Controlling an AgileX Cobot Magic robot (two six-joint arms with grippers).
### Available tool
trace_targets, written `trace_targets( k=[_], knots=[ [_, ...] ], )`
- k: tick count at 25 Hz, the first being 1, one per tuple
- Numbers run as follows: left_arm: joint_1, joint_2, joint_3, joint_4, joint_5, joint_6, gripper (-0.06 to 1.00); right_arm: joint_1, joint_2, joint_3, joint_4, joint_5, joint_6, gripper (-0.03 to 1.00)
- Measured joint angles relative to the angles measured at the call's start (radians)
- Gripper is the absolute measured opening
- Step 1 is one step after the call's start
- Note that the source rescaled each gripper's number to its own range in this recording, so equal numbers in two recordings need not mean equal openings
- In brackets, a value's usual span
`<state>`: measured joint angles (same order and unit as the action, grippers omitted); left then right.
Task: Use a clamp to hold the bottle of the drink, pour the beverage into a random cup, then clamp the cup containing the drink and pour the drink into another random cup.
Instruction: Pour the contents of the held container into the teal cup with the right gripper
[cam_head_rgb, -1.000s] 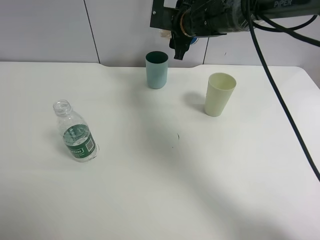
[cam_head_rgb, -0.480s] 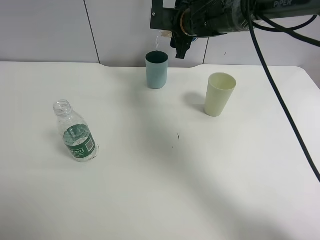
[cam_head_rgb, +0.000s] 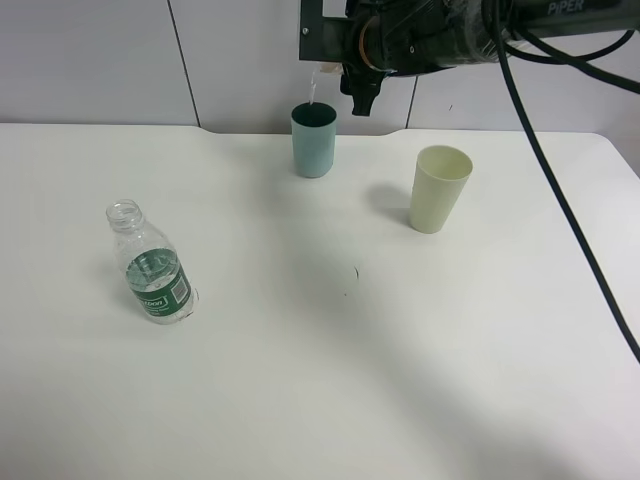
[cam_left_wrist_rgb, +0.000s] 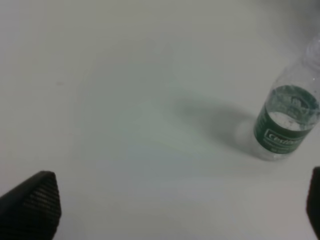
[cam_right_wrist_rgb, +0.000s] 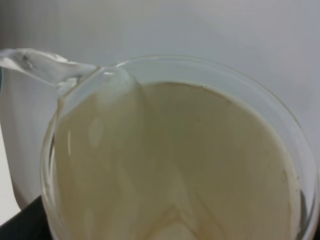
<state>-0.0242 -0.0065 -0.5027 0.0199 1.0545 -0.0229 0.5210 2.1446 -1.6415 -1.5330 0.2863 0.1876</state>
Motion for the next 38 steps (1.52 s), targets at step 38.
trace_targets(
  k=[38],
  knots=[
    [0.000, 0.000, 0.000, 0.000, -0.001, 0.000, 1.00, 0.000, 0.000, 0.000, -0.068, -0.026, -0.068, 0.00]
  ],
)
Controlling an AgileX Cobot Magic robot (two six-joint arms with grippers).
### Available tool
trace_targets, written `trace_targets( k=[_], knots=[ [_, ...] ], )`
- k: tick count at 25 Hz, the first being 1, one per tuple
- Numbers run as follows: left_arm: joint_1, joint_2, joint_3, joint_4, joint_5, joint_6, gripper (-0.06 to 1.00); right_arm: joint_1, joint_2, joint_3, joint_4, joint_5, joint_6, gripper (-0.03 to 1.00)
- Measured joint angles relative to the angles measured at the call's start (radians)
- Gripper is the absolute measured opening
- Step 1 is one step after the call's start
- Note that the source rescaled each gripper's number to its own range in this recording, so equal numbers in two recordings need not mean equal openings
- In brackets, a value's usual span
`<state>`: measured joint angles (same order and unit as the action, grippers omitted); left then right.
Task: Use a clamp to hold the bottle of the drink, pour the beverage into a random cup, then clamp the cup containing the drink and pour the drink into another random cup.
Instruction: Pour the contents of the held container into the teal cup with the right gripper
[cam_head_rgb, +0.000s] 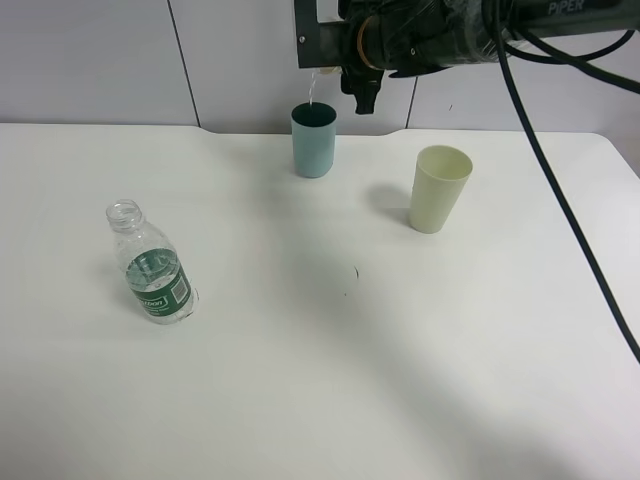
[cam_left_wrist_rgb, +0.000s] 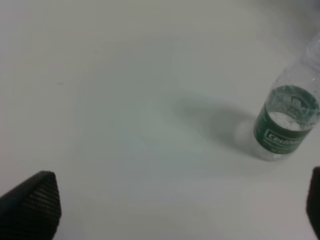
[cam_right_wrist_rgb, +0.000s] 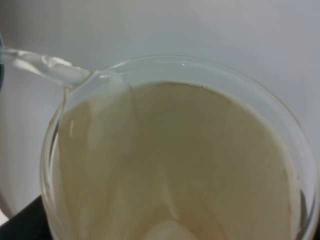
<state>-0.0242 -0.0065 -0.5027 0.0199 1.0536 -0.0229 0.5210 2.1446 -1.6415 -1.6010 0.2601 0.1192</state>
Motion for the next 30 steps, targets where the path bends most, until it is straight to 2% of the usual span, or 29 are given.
trace_targets(
  k=[12, 30],
  knots=[
    [0.000, 0.000, 0.000, 0.000, 0.000, 0.000, 1.00, 0.000, 0.000, 0.000, -0.028, -0.004, -0.108, 0.00],
    [0.000, 0.000, 0.000, 0.000, 0.000, 0.000, 1.00, 0.000, 0.000, -0.002, -0.130, -0.017, -0.133, 0.00]
  ],
)
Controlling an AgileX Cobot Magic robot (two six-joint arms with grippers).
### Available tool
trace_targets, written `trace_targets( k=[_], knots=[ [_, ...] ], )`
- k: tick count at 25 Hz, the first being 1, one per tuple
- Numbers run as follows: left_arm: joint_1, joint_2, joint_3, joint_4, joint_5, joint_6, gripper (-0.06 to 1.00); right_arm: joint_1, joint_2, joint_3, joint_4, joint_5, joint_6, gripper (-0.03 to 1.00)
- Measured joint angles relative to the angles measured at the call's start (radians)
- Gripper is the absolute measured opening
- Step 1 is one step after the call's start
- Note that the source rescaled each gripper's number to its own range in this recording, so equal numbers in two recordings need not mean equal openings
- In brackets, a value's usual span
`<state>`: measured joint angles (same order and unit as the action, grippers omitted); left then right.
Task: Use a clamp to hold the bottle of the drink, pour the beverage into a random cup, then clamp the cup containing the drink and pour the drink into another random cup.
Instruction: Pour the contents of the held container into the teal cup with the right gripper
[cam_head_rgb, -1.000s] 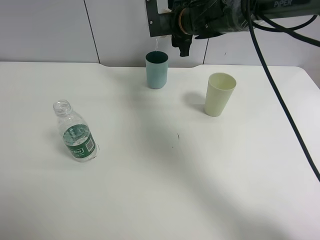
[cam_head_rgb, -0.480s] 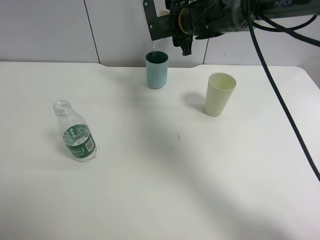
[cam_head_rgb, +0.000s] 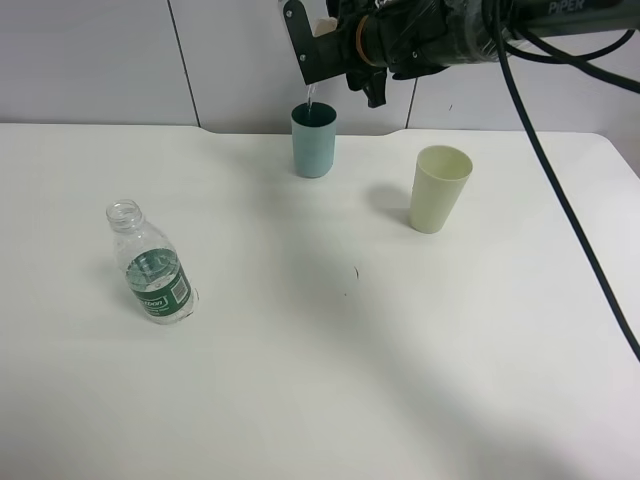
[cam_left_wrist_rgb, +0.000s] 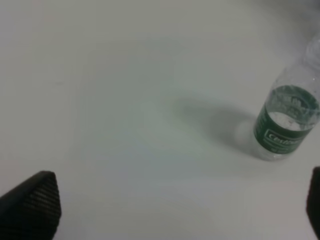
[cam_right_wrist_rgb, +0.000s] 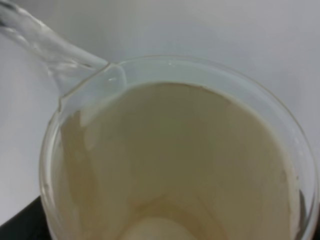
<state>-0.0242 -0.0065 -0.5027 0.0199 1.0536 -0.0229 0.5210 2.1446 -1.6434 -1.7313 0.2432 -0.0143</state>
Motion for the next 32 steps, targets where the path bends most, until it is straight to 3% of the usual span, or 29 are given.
trace_targets(
  k=[9, 25, 32],
  knots=[
    [0.000, 0.000, 0.000, 0.000, 0.000, 0.000, 1.00, 0.000, 0.000, 0.000, -0.002, -0.010, -0.002, 0.00],
    [0.000, 0.000, 0.000, 0.000, 0.000, 0.000, 1.00, 0.000, 0.000, 0.000, -0.003, -0.010, -0.152, 0.00],
    [0.000, 0.000, 0.000, 0.000, 0.001, 0.000, 1.00, 0.000, 0.000, 0.000, -0.003, -0.012, -0.080, 0.00]
  ],
)
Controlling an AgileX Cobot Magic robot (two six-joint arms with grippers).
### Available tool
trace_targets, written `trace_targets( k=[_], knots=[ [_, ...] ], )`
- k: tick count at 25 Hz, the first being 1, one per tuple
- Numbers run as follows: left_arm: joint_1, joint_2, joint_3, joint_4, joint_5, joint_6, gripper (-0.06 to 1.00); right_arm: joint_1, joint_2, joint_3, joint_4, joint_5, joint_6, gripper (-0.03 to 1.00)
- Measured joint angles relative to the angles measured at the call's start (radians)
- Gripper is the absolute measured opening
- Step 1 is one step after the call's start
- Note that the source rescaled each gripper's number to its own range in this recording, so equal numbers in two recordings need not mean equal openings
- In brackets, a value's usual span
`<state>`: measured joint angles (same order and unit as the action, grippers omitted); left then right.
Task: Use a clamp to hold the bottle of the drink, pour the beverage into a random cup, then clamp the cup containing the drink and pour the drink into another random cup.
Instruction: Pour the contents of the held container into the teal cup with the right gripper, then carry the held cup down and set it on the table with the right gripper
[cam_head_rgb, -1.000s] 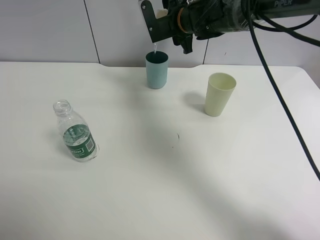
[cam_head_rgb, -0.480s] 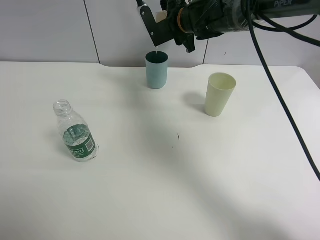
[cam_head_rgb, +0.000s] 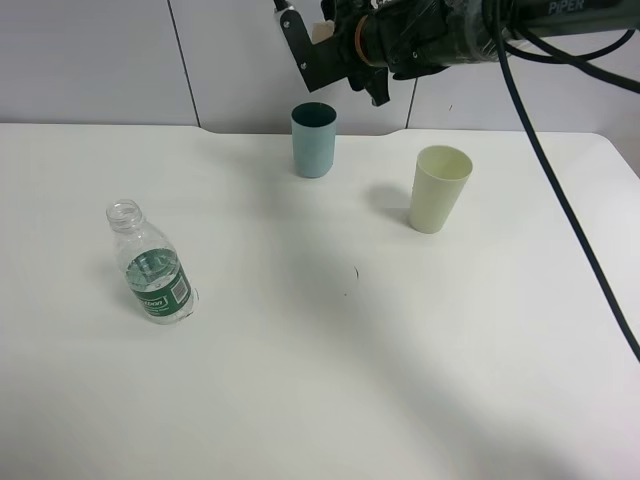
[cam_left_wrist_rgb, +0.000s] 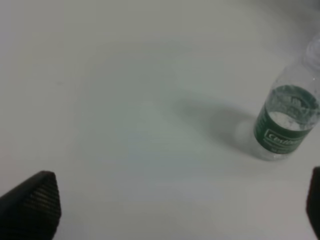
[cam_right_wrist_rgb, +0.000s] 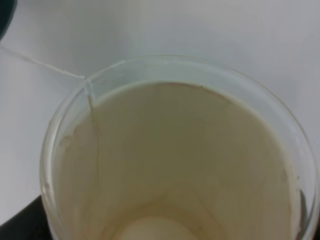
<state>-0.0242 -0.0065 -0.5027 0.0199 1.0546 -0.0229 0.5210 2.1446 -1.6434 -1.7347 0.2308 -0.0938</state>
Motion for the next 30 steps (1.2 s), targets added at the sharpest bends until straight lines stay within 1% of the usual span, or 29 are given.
trace_targets(
  k=[2, 3, 6, 9, 11, 13, 17, 21, 24, 30],
  knots=[
    [0.000, 0.000, 0.000, 0.000, 0.000, 0.000, 1.00, 0.000, 0.000, 0.000, 0.003, -0.002, 0.080, 0.00],
    [0.000, 0.000, 0.000, 0.000, 0.000, 0.000, 1.00, 0.000, 0.000, 0.000, 0.015, -0.005, 0.138, 0.00],
    [0.000, 0.000, 0.000, 0.000, 0.000, 0.000, 1.00, 0.000, 0.000, 0.000, 0.083, -0.032, 0.326, 0.00],
    [0.000, 0.000, 0.000, 0.000, 0.000, 0.000, 1.00, 0.001, 0.000, 0.000, 0.150, -0.062, 0.479, 0.00],
    [0.000, 0.000, 0.000, 0.000, 0.000, 0.000, 1.00, 0.007, 0.000, 0.000, 0.187, -0.062, 0.558, 0.00],
    [0.000, 0.000, 0.000, 0.000, 0.000, 0.000, 1.00, 0.015, -0.004, 0.000, 0.213, -0.062, 0.605, 0.00],
    [0.000, 0.000, 0.000, 0.000, 0.000, 0.000, 1.00, 0.038, -0.045, 0.000, 0.279, -0.071, 0.652, 0.00],
    [0.000, 0.000, 0.000, 0.000, 0.000, 0.000, 1.00, 0.075, -0.113, 0.000, 0.375, -0.076, 0.665, 0.00],
    [0.000, 0.000, 0.000, 0.000, 0.000, 0.000, 1.00, 0.100, -0.161, 0.000, 0.480, -0.075, 0.665, 0.00],
    [0.000, 0.000, 0.000, 0.000, 0.000, 0.000, 1.00, 0.145, -0.217, 0.000, 0.743, -0.087, 0.666, 0.00]
  ],
)
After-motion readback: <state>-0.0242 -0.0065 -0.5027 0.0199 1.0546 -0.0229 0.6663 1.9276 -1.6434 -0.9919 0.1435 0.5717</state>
